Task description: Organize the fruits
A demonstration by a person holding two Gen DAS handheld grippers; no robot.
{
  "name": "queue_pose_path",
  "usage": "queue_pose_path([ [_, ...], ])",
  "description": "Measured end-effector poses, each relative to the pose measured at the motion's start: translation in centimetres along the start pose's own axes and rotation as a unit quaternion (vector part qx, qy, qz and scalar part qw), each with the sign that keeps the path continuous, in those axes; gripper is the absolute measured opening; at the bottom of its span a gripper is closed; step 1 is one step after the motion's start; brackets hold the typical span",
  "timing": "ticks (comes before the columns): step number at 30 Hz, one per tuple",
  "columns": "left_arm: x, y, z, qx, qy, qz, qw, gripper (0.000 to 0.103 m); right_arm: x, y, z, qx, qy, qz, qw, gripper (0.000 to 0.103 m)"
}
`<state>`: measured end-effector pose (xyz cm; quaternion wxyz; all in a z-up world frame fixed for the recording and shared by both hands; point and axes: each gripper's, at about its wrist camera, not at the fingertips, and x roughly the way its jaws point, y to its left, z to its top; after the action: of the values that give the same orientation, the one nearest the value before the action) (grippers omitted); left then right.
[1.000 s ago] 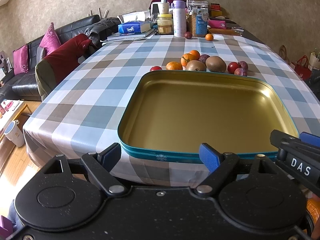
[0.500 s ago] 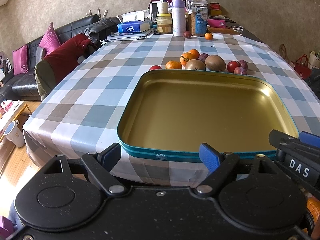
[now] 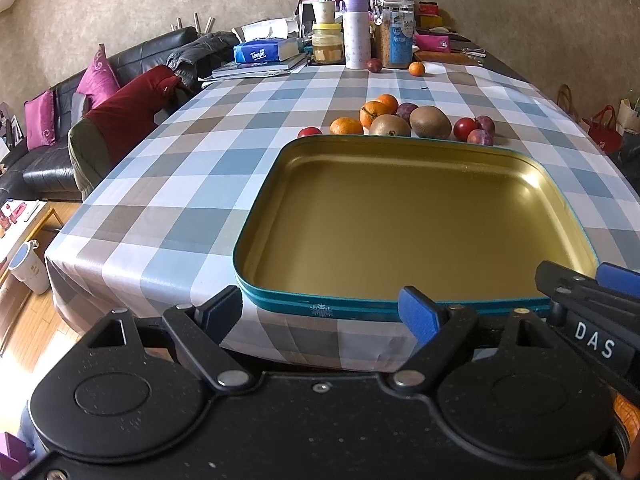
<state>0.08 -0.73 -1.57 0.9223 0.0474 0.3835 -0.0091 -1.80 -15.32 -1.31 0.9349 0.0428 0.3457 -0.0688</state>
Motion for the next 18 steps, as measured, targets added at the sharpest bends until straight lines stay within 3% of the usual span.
queue_pose_path([
  [5, 0.4, 0.1, 0.5, 0.008, 0.019, -0.017, 0.9996, 0.086, 0.0, 0.1, 0.3, -0.010, 0.013, 0.007, 1.000, 0.056],
  [11, 0.8, 0.7, 1.5, 0.022, 0.054, -0.047, 0.9972, 0.086, 1.1, -0.2, 1.8, -0.020, 0.079, 0.021, 0.996, 0.055],
  [18, 1.4, 0.4, 3.6, 0.079, 0.093, -0.067, 0.9903, 0.086, 2.3, 0.1, 4.7, -0.076, 0.147, 0.013, 0.986, 0.055],
])
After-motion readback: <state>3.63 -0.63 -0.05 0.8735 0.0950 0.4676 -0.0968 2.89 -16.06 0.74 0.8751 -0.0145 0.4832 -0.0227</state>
